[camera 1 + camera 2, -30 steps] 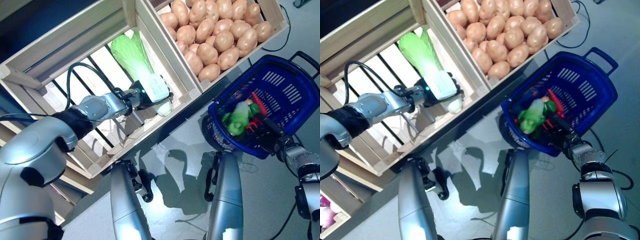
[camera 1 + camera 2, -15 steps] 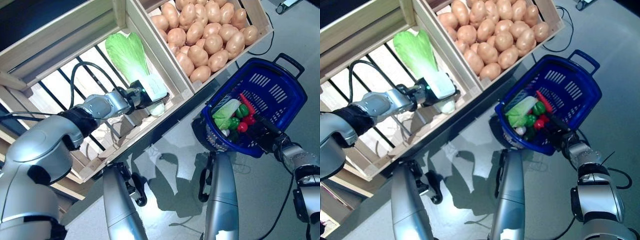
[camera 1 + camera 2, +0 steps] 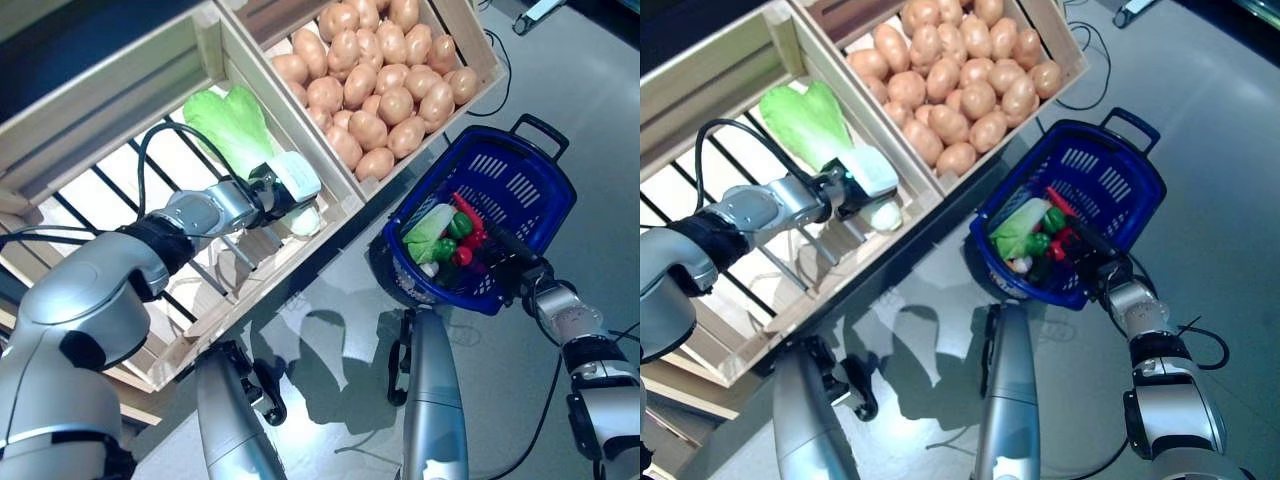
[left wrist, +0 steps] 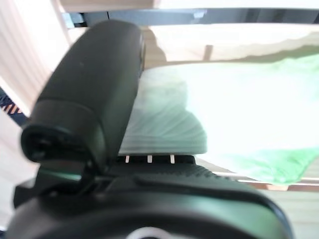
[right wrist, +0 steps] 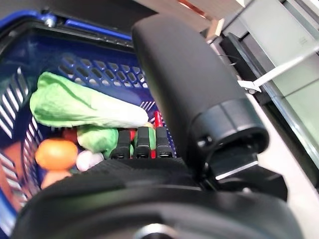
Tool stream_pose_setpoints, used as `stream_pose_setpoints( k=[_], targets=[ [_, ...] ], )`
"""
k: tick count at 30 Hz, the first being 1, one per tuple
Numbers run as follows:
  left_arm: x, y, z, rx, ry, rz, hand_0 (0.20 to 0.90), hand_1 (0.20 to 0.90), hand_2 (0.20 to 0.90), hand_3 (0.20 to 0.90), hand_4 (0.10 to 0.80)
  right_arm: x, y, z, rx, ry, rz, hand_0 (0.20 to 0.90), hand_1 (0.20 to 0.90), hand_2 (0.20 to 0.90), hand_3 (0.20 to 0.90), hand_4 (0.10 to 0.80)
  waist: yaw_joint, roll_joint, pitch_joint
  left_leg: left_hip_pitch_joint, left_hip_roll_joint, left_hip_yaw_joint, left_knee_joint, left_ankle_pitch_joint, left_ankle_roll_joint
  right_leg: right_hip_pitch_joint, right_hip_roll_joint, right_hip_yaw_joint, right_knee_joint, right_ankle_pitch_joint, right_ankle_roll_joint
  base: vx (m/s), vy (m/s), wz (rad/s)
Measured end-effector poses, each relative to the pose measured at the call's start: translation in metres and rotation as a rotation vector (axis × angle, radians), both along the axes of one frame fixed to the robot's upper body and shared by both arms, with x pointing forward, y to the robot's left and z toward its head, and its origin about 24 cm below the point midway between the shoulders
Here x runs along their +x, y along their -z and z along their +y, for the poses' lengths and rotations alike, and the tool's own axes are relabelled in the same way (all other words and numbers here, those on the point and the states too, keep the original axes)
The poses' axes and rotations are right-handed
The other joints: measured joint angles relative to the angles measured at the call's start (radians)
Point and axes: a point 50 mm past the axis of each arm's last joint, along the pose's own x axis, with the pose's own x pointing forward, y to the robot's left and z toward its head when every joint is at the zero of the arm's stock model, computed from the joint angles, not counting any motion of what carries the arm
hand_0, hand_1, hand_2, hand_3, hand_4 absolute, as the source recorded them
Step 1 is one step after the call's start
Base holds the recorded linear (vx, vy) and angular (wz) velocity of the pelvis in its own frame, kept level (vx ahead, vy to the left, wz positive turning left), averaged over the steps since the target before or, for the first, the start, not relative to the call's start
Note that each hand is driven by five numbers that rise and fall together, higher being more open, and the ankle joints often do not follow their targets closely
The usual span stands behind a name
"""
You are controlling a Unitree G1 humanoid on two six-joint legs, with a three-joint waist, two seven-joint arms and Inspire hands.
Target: Put vegetables into the basket
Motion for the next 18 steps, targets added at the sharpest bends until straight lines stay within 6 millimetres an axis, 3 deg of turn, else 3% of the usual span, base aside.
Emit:
stream_pose_setpoints(
  k=[4, 8, 14, 18],
  targets=[
    [-0.005, 0.017, 0.018, -0.169, -0.039, 0.018, 0.3, 0.3, 0.3, 0.3, 0.4, -0.001, -0.003, 0.012, -0.094, -0.03, -0.074, 0.9, 0.9, 0.9, 0.9, 0.8, 0.006, 0.003, 0.002, 0.115, 0.0, 0.016, -0.1, 0.012, -0.02, 0.121, 0.0, -0.043, -0.096, 0.003, -0.003, 0.053, 0.072, 0.0],
    [-0.012, 0.032, 0.022, -0.231, -0.013, 0.047, 0.3, 0.3, 0.3, 0.3, 0.4, 0.001, -0.006, 0.03, -0.173, -0.099, -0.107, 0.9, 0.9, 0.9, 0.9, 0.8, 0.012, 0.005, 0.001, 0.237, -0.003, 0.043, -0.199, 0.02, -0.027, 0.244, 0.005, -0.073, -0.194, 0.012, 0.001, 0.074, 0.067, 0.0],
    [-0.022, 0.036, 0.014, -0.379, 0.056, 0.056, 0.3, 0.3, 0.3, 0.3, 0.4, 0.004, -0.015, 0.053, -0.285, -0.168, -0.191, 0.9, 0.9, 0.9, 0.9, 0.8, 0.039, 0.003, -0.002, 0.41, -0.033, 0.083, -0.41, 0.078, -0.049, 0.409, 0.013, -0.125, -0.389, 0.063, 0.007, 0.026, 0.033, 0.0],
    [-0.033, 0.049, 0.018, -0.64, 0.052, 0.09, 0.3, 0.3, 0.3, 0.3, 0.4, 0.002, -0.018, 0.072, -0.446, -0.244, -0.237, 0.9, 0.9, 0.9, 0.9, 0.8, 0.053, 0.002, -0.001, 0.585, -0.068, 0.115, -0.647, 0.164, -0.066, 0.576, 0.022, -0.187, -0.589, 0.124, 0.004, 0.088, 0.033, 0.05]
  ],
)
